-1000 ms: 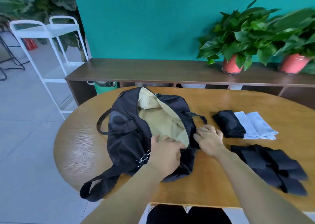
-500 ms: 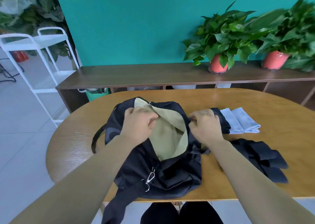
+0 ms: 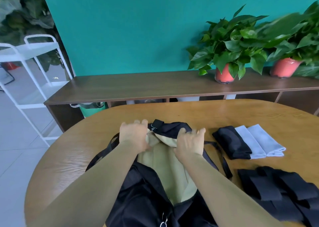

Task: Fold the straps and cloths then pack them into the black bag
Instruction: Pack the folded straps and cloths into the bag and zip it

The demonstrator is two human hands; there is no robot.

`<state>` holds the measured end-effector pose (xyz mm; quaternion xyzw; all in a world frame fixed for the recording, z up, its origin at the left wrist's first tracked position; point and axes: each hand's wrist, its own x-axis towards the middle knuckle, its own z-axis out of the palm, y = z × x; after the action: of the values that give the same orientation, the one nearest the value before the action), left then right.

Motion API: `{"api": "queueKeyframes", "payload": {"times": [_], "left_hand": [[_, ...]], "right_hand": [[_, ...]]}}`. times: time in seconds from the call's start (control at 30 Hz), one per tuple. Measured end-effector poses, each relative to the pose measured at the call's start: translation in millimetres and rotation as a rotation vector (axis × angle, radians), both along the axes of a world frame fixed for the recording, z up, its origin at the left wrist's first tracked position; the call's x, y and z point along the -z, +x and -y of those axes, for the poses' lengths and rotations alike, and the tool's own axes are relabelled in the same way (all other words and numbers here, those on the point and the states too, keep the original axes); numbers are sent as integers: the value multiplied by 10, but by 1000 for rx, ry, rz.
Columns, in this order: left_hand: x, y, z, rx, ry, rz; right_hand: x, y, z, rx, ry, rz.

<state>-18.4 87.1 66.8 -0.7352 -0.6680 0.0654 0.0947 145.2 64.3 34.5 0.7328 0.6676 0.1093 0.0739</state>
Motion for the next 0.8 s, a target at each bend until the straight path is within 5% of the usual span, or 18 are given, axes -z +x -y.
{"api": "queueKeyframes", "payload": {"times": [0.17,0.33,0.53,0.8], "left_hand": [[80,-53,-44,-87,57,128],[18,-24,-51,-92,132,280],[-59,-36,-21,-100,109,342],[-129,-105,227,-87,86,401]], "right_hand": [[-97,169,-121,177,72,-356],[-217,250,-153,213,87,-458],[-261,229,-37,127,75,-374],[-73,329,472,-377,-5,-131]]}}
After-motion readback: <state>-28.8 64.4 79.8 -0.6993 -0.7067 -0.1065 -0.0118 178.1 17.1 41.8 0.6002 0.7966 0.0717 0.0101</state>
